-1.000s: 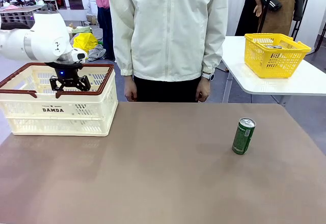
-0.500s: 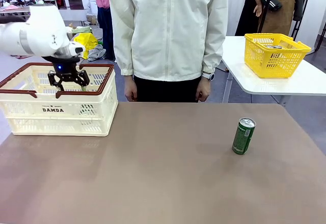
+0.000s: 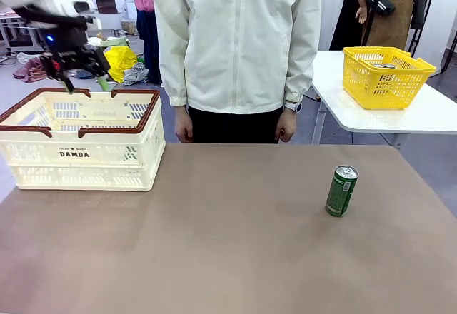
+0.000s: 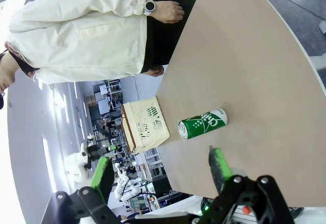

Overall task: Place the drinks into the Shopping basket.
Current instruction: Pick up one drink and place it into the Shopping basket.

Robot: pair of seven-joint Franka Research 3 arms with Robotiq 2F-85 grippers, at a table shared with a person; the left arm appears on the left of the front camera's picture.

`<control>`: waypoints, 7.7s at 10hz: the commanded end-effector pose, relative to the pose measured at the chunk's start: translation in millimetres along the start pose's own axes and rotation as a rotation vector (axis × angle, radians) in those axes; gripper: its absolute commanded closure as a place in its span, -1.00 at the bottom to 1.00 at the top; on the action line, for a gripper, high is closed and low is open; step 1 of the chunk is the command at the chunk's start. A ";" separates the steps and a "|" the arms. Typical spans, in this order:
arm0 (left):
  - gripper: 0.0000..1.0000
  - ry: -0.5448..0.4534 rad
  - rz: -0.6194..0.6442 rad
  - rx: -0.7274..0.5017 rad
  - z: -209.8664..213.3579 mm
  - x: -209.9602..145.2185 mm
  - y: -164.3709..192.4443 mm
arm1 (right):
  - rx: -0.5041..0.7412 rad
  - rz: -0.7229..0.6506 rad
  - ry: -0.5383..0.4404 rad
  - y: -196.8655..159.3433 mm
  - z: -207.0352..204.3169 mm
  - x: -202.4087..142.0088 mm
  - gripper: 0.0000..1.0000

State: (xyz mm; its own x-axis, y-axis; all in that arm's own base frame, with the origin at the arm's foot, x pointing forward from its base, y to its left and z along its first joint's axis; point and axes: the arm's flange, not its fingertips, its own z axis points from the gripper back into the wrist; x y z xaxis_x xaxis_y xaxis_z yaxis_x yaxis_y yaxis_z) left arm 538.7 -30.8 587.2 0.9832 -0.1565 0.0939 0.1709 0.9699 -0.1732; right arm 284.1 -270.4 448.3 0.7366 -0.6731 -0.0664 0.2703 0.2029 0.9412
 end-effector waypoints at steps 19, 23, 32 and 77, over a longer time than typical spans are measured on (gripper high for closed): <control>-1.00 -0.086 -0.293 -0.665 -15.8 -189.6 180.2 | 0.019 0.013 -0.006 1.2 0.2 1.1 -1.00; -1.00 -0.086 -0.293 -0.665 -15.8 -189.6 180.2 | 0.019 0.013 -0.006 1.2 0.2 1.1 -1.00; -1.00 -0.086 -0.293 -0.665 -15.8 -189.6 180.2 | -0.299 0.252 0.006 70.9 -50.1 -54.1 -1.00; -1.00 -0.086 -0.293 -0.665 -15.8 -189.6 180.2 | -1.185 0.698 0.336 67.2 -394.2 -143.0 1.00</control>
State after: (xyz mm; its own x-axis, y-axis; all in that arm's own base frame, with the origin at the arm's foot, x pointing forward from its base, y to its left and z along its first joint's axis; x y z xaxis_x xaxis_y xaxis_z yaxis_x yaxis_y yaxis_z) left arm 387.0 170.9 521.8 0.8882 -0.3470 0.3013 0.4548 0.5697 -0.6845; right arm 437.4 114.4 375.8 0.9992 -0.0288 0.0287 0.0284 0.9995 0.0138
